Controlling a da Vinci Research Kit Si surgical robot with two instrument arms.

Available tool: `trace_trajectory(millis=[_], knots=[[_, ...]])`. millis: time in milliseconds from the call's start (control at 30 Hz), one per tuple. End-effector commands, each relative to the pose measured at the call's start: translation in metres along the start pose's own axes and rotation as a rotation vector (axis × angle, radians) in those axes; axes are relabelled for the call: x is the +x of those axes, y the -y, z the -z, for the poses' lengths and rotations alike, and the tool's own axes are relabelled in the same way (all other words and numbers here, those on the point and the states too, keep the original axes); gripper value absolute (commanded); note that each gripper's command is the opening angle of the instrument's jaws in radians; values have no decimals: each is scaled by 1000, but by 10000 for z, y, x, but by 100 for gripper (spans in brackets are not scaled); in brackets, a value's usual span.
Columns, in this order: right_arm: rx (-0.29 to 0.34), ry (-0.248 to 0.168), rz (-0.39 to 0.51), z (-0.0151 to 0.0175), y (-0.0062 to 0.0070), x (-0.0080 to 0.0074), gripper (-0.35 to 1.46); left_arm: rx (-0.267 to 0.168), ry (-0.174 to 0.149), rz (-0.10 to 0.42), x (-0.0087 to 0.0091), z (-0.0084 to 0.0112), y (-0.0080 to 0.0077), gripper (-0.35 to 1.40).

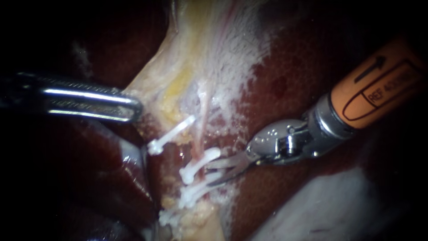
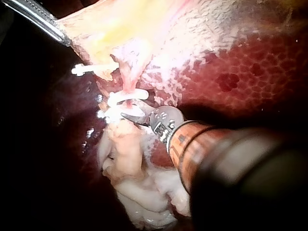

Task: Go to the cutting position right tube

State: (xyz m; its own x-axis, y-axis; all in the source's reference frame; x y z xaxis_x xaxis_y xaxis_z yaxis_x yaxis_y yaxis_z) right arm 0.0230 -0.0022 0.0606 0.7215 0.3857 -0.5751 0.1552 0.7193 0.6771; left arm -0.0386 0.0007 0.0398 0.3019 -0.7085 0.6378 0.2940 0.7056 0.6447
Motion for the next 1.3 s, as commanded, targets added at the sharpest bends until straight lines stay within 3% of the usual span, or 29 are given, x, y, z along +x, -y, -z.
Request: trace_trajectory(millis=[33, 433, 767, 1300], knots=[[4, 2, 2, -2, 0, 1, 22, -1, 0, 1, 0, 0, 0, -35], [4, 4, -6, -5, -1, -2, 22, -1, 0, 1, 0, 0, 0, -35], [10, 7, -11, 7, -3, -16, 17, 0, -1, 0, 1, 1, 0, -35], [5, 8, -15, -6, -7, -14, 17, 0, 0, 0, 0, 0, 0, -35]])
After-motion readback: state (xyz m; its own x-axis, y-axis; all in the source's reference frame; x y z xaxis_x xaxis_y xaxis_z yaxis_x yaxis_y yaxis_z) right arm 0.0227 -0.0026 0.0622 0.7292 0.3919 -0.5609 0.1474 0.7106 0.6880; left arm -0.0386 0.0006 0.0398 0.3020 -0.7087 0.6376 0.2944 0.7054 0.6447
